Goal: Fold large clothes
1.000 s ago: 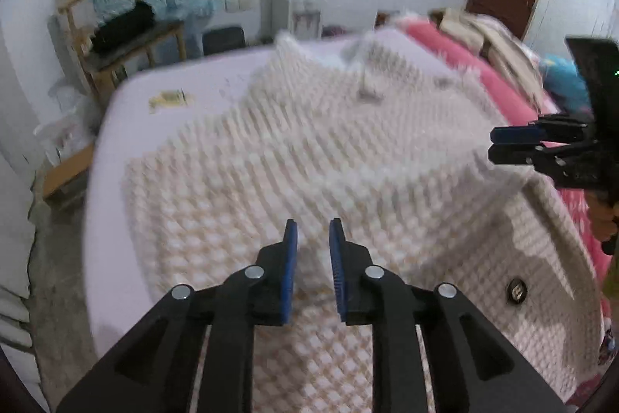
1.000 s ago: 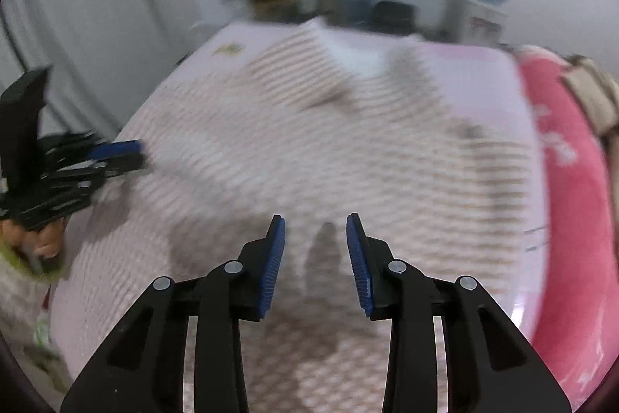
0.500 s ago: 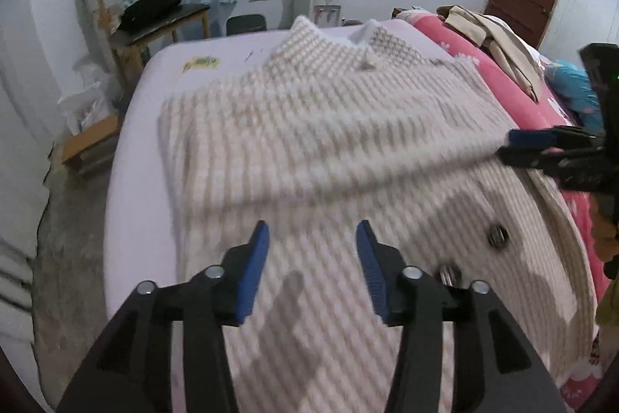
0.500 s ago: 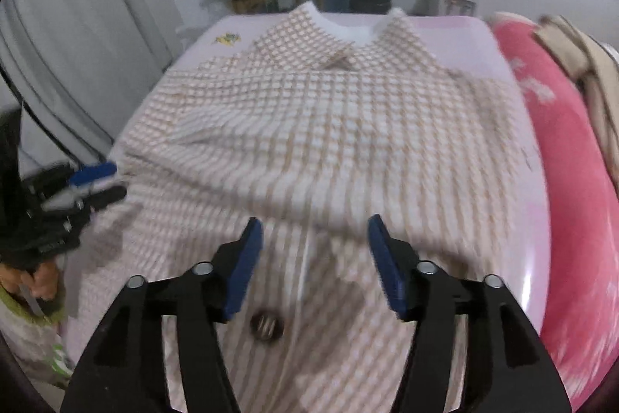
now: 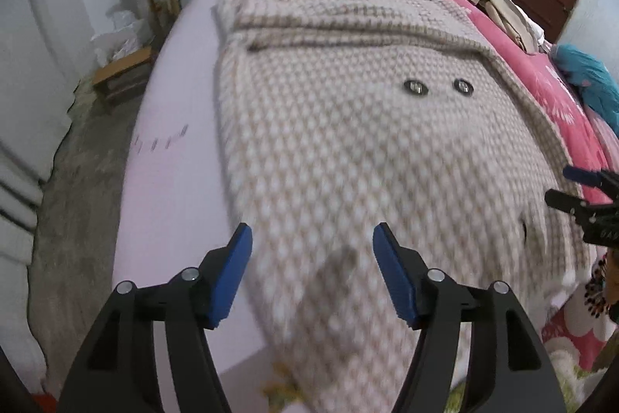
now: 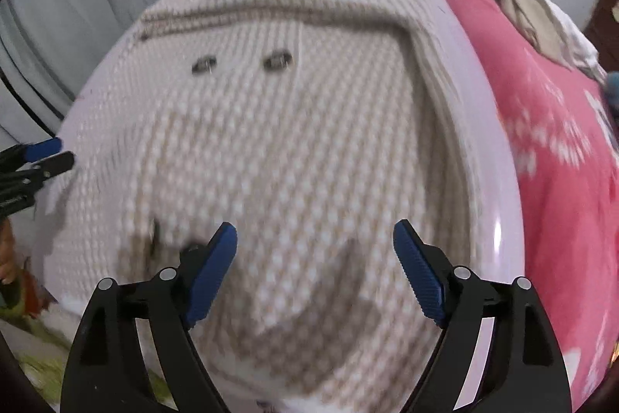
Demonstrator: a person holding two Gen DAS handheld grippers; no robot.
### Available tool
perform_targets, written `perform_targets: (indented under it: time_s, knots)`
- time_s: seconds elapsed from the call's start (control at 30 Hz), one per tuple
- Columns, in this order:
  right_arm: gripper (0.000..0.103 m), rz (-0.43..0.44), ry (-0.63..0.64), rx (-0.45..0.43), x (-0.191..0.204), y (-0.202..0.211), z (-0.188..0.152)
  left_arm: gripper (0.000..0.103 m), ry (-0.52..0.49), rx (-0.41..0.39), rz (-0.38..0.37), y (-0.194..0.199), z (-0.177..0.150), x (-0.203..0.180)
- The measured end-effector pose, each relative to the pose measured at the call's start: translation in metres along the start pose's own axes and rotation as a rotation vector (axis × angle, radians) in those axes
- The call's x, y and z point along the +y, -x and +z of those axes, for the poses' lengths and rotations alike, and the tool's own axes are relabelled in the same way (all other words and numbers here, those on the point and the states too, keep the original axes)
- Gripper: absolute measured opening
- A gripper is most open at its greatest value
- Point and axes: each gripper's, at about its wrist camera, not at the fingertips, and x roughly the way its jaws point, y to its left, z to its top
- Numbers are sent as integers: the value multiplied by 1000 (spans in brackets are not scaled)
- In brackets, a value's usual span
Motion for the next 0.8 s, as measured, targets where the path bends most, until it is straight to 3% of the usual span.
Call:
perform_targets:
  time_s: [0.17, 0.27, 0.37, 0.53, 0.8]
  knots:
    - [81, -20, -38, 30, 3, -3, -32, 63, 52, 36, -12, 7, -41, 6]
    - [81, -30, -59, 9, 2, 2, -42, 63, 99, 36, -58, 12, -60, 9]
    - [81, -29, -91, -19, -5, 13, -55, 60, 131, 41, -82, 14, -72, 10]
    - [81, -43, -160, -72, -29, 34, -71, 45, 167, 38, -131, 15, -82, 9]
    - [80, 15, -343, -58, -74, 40, -108, 41, 195, 55, -131, 17, -94, 6]
